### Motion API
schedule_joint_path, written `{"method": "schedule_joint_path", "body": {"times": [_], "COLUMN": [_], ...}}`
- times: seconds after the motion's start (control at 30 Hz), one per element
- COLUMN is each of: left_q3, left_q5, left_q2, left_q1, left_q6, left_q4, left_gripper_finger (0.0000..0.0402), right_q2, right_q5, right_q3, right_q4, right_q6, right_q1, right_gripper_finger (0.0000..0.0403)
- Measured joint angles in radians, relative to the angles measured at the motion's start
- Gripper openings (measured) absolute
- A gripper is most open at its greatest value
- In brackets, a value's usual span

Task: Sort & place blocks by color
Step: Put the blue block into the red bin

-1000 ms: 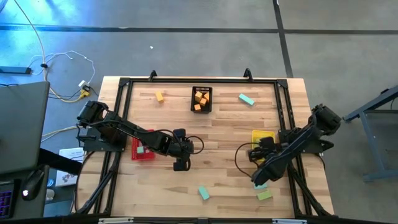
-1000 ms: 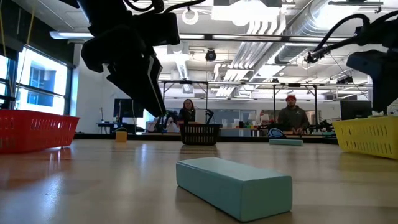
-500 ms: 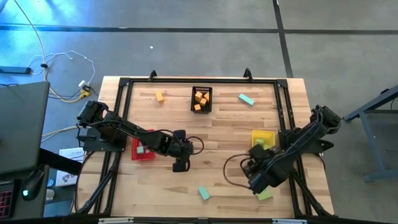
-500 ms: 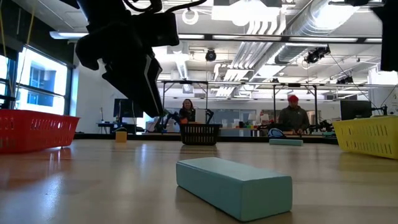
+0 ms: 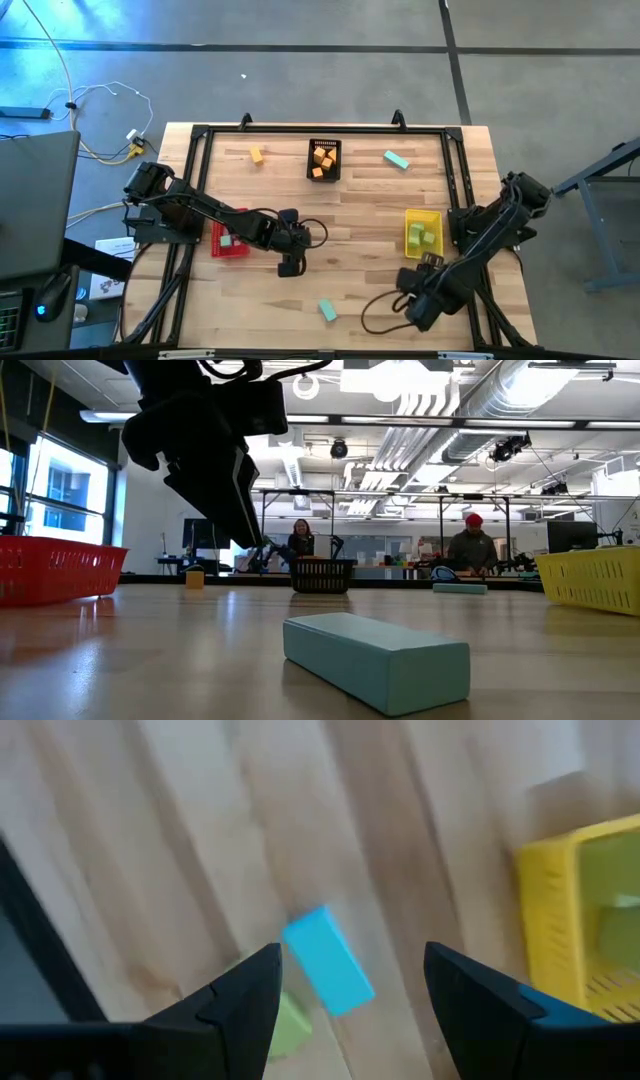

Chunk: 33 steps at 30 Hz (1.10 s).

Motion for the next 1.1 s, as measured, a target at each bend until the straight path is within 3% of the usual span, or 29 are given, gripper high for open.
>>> {"method": "schedule_joint_path", "body": {"times": [0.2,0.5,1.1], "left_q3": [0.0,0.0,0.0], "left_q5": [0.0,0.0,0.027], "left_q2": [0.0,0.0,0.0], "left_q1": [0.0,0.0,0.0], "left_q6": [-0.001,0.0,0.001], "left_q4": [0.0,0.0,-0.01], "left_gripper_finger": [0.0214,0.0214,0.0214], "right_q2": [0.001,0.025,0.23], "right_q5": [-0.06,-0.053,-0.124], "right_q3": [-0.019,-0.019,-0.019], "right_q4": [0.017,0.057,0.092], "right_q6": [-0.045,-0.133,-0.185], "right_q1": [0.023,0.048,0.047], "right_gripper_finger": [0.0229,0.0229,0.0229]}}
